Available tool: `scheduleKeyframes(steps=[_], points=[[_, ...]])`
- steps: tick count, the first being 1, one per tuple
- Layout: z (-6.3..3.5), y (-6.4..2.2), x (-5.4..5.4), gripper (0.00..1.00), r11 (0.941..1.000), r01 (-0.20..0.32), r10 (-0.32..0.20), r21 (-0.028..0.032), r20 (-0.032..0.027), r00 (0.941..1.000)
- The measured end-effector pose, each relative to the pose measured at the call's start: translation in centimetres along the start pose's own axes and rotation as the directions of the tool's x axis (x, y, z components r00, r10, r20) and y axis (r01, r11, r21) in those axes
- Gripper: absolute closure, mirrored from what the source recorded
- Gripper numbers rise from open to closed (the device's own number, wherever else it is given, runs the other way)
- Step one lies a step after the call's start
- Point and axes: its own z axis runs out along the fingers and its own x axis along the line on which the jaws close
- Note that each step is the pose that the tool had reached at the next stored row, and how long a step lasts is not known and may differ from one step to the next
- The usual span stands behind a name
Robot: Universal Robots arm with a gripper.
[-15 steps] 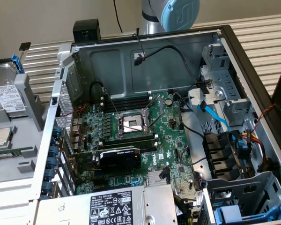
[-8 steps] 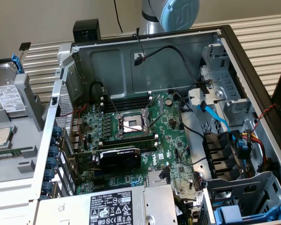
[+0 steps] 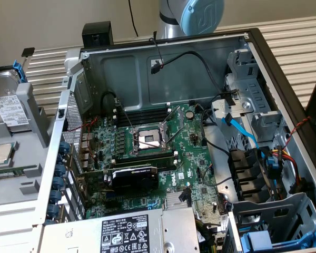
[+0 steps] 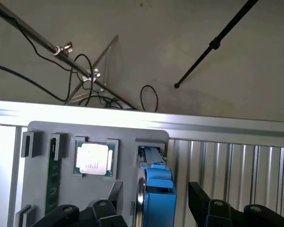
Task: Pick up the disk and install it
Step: 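Pick up the disk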
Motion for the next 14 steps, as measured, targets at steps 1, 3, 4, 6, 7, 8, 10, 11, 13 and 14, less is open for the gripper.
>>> scheduleKeyframes(steps=[1,3,4,6,7,8,10,11,13,14], points=[[0.13,0.01,0.0,0.34,1.0,0.0,0.0,-0.0001,0.0,1.0],[0.36,0.04,0.0,0.34,1.0,-0.001,0.001,-0.0001,0.0,1.0],[0.43,0.08,-0.01,0.34,1.0,-0.001,0.001,-0.0002,0.0,1.0],[0.53,0.21,-0.02,0.34,1.0,-0.002,0.002,0.0001,0.0002,1.0],[0.56,0.24,-0.02,0.34,1.0,-0.003,0.003,0.0,0.0004,1.0],[0.58,0.25,-0.02,0.34,1.0,-0.003,0.003,0.0001,0.0012,1.0],[0.67,0.29,-0.03,0.34,1.0,-0.003,0.003,0.0002,0.0039,1.0],[0.71,0.3,-0.03,0.34,1.0,-0.003,0.003,0.0002,0.005,1.0],[0.78,0.3,-0.02,0.34,1.0,-0.002,0.002,0.0003,0.0078,1.0],[0.79,0.31,-0.03,0.34,1.0,-0.002,0.002,0.0005,0.0092,1.0]])
